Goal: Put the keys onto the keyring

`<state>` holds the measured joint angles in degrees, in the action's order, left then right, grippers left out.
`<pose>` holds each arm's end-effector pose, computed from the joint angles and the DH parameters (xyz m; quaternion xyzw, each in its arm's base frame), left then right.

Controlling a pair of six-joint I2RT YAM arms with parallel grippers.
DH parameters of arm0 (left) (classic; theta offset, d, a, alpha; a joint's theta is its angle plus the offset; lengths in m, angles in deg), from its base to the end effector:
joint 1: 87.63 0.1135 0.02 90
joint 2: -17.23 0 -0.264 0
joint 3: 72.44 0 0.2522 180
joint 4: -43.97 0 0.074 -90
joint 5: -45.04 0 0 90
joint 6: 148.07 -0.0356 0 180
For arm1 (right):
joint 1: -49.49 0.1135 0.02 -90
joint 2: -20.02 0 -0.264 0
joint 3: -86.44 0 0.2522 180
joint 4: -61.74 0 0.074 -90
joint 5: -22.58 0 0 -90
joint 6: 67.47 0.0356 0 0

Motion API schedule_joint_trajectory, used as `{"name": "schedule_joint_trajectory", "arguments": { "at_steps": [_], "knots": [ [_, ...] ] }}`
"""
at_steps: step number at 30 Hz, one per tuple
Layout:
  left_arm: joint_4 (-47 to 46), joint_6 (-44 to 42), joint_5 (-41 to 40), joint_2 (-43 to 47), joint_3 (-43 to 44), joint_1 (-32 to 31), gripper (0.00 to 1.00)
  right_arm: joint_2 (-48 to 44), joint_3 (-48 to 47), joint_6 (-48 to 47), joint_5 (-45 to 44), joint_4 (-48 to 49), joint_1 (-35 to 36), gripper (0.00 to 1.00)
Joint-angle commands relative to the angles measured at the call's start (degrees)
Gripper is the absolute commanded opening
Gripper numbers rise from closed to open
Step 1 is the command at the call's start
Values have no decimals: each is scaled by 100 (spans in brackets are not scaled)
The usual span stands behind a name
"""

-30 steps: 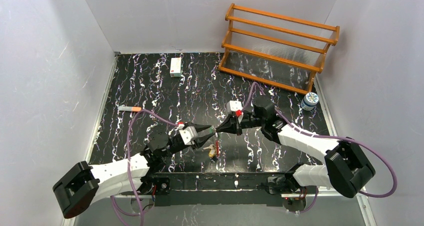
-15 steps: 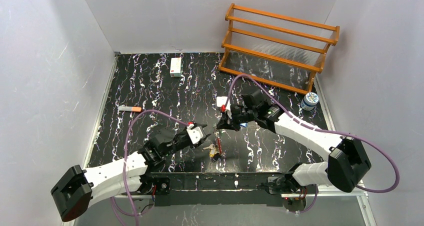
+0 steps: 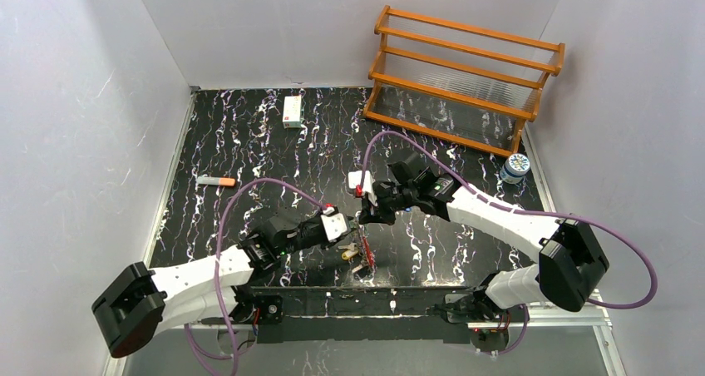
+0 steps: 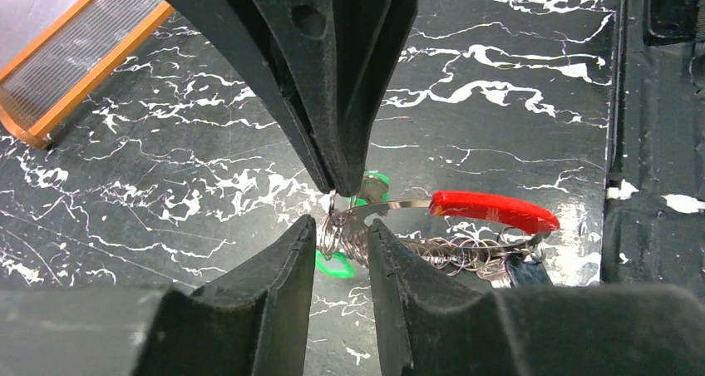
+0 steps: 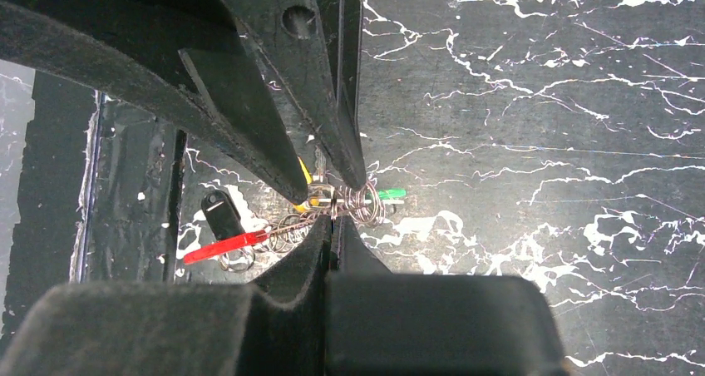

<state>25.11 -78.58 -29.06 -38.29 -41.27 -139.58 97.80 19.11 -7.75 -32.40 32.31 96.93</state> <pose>0.1206 -0.1698 0.2168 0.5083 0.5363 -0.2790 0.6133 0.1820 0.2284 0.2596 -0.6413 0.5927 0.3298 0.3588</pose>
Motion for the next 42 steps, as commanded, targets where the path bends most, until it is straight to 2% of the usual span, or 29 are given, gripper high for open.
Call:
{"name": "schedule_joint_trajectory", "arguments": {
  "at_steps": [1, 15, 19, 22, 23, 26, 29, 34, 38, 42],
  "knots": [
    [-248, 59, 284, -61, 193, -13, 27, -89, -177, -68, 107, 91, 44, 1],
    [-490, 171, 275, -454, 280, -12, 9, -115, -128, -83, 189, 191, 72, 1],
    [-491, 162, 164, -489, 268, -9, 0, -121, -109, -138, 233, 234, 73, 1],
    [-491, 210, 48, -474, 242, -11, 0, -203, 23, -192, 329, 451, 72, 1],
    [-491, 222, 15, -441, 221, -10, 0, -262, 86, -191, 328, 560, 71, 5],
    [-555, 324, -77, -341, 149, -16, 0, -491, 413, 15, 303, 1158, 37, 31],
    [-831, 525, -180, -235, -23, -17, 0, -648, 678, 275, 519, 1723, -130, 41],
    [-1651, 904, -233, -82, -412, -11, 0, -762, 951, 717, 1183, 2320, -522, 47],
    [-2345, 1020, -226, 67, -729, -9, 0, -903, 1232, 1012, 1597, 2831, -839, 47],
    [-2584, 966, -78, 251, -873, -13, 0, -958, 1364, 1143, 2100, 3040, -1068, 44]
  ]
}}
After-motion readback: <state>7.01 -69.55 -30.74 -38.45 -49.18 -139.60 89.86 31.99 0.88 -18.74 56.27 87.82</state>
